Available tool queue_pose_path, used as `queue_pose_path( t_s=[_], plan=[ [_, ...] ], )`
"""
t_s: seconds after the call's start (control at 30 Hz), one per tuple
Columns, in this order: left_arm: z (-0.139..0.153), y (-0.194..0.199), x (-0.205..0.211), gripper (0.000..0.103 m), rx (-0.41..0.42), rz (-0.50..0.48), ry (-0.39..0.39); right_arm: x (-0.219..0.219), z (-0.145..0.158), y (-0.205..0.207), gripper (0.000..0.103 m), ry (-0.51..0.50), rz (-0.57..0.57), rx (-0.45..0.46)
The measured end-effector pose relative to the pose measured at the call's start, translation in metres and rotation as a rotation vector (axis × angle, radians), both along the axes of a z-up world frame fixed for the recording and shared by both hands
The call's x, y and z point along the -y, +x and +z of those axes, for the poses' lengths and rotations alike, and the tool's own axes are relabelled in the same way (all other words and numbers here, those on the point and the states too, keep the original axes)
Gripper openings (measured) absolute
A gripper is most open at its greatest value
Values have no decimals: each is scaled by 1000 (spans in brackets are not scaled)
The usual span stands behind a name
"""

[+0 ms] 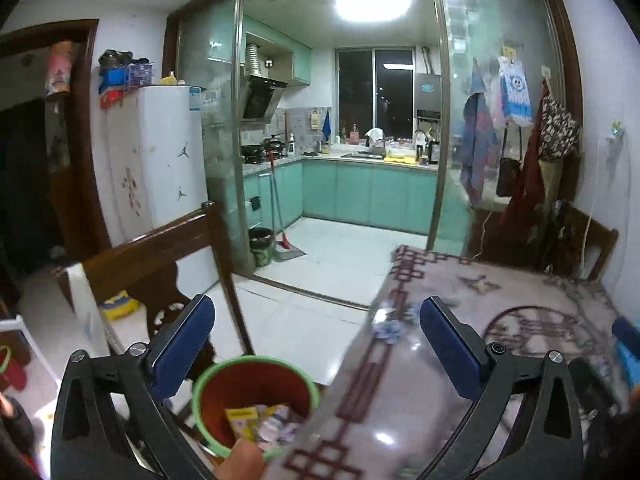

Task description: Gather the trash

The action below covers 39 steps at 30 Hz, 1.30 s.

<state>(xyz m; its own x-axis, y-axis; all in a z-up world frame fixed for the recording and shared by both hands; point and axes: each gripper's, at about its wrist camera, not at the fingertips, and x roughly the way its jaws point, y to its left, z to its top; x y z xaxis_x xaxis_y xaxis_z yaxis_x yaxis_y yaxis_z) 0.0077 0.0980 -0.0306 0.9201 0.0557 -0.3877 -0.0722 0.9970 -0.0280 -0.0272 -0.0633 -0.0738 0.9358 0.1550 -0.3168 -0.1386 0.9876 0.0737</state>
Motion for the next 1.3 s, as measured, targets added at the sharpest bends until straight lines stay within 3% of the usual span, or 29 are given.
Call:
queue_pose_path(
  t_s=[0.13, 0.37, 0.53, 0.83, 1.3],
  plan=[
    [9, 6, 21, 103, -99, -62, -102, 36, 9, -16, 103, 80, -28, -66],
    [30, -8, 57, 103, -67, -80, -127, 101, 21, -35, 103, 154, -129, -109],
    [33, -18, 74, 103, -59, -119, -124, 126, 30, -41, 103, 142, -160, -103],
    [31, -23, 96, 103, -74, -114, -54, 138, 32, -42, 103, 126, -161, -91],
    [25, -21, 97, 103, -105, -112, -56, 138, 27, -39, 103, 114, -165, -83]
  ],
)
